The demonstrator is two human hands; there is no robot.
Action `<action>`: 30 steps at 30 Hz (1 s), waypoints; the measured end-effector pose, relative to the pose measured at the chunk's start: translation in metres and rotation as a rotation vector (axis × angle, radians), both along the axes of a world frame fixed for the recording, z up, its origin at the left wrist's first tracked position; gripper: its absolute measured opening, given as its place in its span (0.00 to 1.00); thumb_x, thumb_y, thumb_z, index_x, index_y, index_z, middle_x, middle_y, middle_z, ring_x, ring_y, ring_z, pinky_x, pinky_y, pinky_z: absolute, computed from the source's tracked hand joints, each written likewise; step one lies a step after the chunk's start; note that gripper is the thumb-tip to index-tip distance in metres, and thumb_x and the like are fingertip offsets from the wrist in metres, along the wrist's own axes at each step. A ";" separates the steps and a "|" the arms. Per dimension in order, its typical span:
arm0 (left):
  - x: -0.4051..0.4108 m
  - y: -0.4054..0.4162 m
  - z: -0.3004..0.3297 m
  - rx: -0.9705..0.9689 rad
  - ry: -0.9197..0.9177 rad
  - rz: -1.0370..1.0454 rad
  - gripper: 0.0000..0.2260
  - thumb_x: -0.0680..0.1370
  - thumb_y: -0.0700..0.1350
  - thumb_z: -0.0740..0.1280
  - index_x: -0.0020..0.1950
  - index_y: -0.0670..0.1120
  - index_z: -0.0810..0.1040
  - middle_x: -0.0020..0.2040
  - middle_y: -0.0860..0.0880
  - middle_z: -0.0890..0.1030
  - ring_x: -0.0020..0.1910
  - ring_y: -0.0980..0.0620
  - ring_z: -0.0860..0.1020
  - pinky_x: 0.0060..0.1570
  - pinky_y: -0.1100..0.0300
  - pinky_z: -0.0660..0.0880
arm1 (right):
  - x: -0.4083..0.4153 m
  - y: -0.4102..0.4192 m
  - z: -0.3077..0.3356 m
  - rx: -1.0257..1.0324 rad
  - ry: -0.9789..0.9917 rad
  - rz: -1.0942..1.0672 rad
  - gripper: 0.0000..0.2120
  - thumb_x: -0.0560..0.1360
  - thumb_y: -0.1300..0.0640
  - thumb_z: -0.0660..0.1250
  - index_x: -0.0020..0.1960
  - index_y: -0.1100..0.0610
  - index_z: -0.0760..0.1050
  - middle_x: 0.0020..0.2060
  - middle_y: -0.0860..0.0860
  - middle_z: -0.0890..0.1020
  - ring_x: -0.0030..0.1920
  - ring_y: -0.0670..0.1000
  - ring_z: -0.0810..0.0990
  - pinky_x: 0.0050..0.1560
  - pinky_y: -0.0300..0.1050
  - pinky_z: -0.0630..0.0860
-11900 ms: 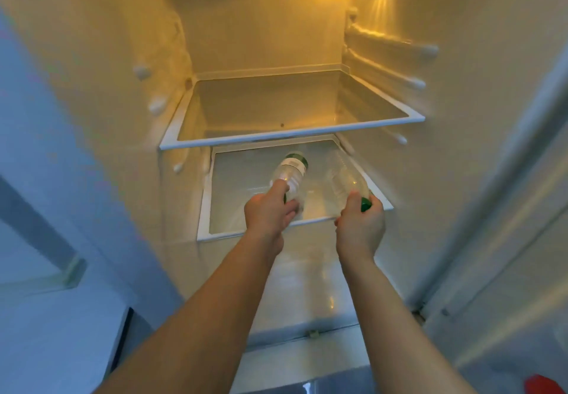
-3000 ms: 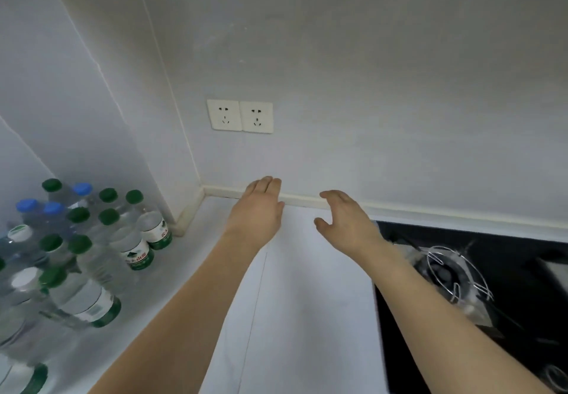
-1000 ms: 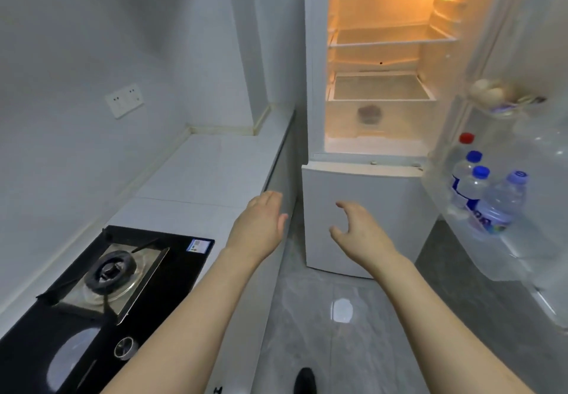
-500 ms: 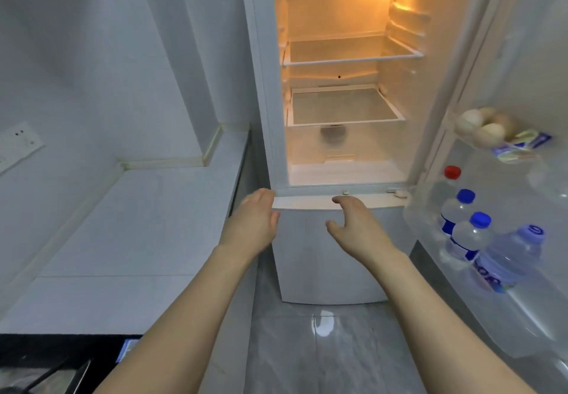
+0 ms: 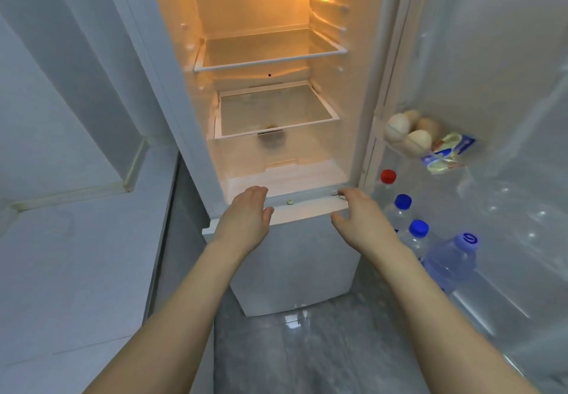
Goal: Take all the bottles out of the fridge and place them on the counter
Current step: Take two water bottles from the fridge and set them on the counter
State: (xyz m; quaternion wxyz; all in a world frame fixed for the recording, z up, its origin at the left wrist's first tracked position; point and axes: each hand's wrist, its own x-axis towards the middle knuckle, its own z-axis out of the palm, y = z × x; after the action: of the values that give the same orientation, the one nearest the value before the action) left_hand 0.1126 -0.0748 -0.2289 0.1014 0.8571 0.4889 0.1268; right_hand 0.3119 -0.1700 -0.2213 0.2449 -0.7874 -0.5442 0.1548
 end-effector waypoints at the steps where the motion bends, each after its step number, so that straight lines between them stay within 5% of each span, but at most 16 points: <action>1: 0.010 0.002 -0.001 -0.007 -0.004 -0.006 0.19 0.83 0.46 0.59 0.73 0.42 0.66 0.70 0.45 0.70 0.67 0.44 0.69 0.62 0.53 0.67 | 0.009 0.001 0.000 0.000 -0.004 -0.022 0.24 0.77 0.56 0.62 0.72 0.58 0.65 0.69 0.55 0.70 0.68 0.55 0.69 0.66 0.47 0.66; 15: 0.132 0.025 -0.013 -0.093 -0.018 -0.214 0.20 0.83 0.47 0.59 0.74 0.44 0.65 0.74 0.47 0.67 0.70 0.47 0.67 0.66 0.57 0.63 | 0.100 0.000 -0.004 -0.230 -0.246 -0.285 0.17 0.76 0.57 0.61 0.62 0.62 0.69 0.59 0.60 0.74 0.59 0.60 0.73 0.57 0.49 0.69; 23: 0.198 0.035 -0.011 -0.177 -0.067 -0.332 0.21 0.82 0.48 0.60 0.75 0.45 0.65 0.74 0.47 0.68 0.72 0.48 0.66 0.68 0.57 0.62 | 0.122 0.008 -0.003 -0.336 -0.038 -0.320 0.09 0.77 0.61 0.63 0.56 0.62 0.71 0.57 0.58 0.76 0.57 0.60 0.76 0.48 0.45 0.70; 30: 0.244 0.045 -0.013 -0.253 -0.106 -0.409 0.19 0.80 0.47 0.62 0.71 0.46 0.70 0.68 0.47 0.75 0.66 0.46 0.73 0.62 0.55 0.70 | 0.124 0.012 -0.003 -0.251 0.079 -0.327 0.14 0.78 0.61 0.62 0.63 0.64 0.70 0.58 0.62 0.76 0.58 0.61 0.76 0.44 0.42 0.64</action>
State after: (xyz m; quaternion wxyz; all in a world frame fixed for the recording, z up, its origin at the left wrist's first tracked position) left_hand 0.3570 -0.0301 -0.2419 0.2568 0.9109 0.3113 0.0862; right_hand 0.4355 -0.1577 -0.2244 0.1876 -0.8829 -0.3756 0.2104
